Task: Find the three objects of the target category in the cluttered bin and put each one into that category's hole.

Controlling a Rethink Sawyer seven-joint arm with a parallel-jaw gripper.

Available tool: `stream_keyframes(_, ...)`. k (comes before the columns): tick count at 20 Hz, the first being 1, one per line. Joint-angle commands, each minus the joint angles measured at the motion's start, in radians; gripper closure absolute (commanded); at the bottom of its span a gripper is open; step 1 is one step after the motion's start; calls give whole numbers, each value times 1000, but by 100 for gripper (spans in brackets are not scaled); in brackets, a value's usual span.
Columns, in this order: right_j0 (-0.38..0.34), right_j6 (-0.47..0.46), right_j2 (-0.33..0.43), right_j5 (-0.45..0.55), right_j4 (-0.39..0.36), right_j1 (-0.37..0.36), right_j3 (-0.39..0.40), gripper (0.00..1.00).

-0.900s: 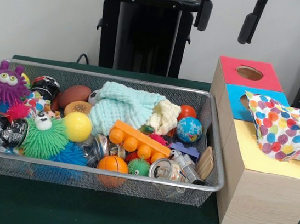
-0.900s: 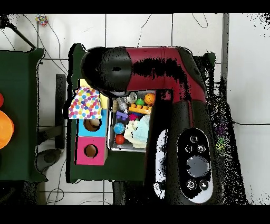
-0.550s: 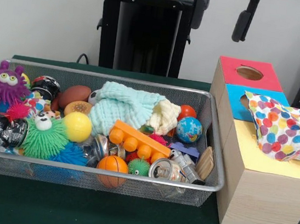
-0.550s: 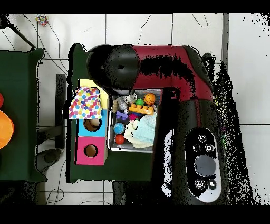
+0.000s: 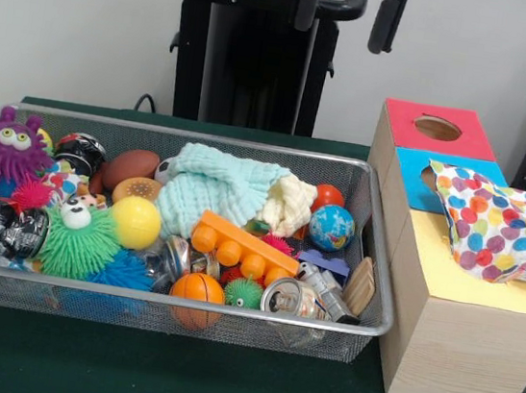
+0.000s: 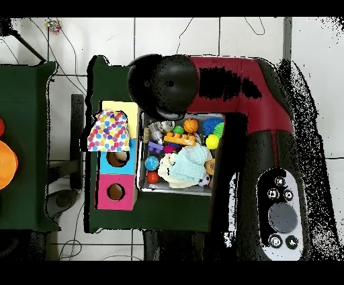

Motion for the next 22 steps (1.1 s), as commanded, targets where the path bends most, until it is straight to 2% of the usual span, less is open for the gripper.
stream_keyframes(1, -30, -224, 67, 15, -60, 65, 65, 0)
stream_keyframes(5, -36, -231, 68, 29, -64, 83, 63, 0)
stream_keyframes(17, -63, -243, 90, -82, -95, 154, 68, 0)
stream_keyframes(22, -78, -258, 96, -98, -99, 167, 65, 0)
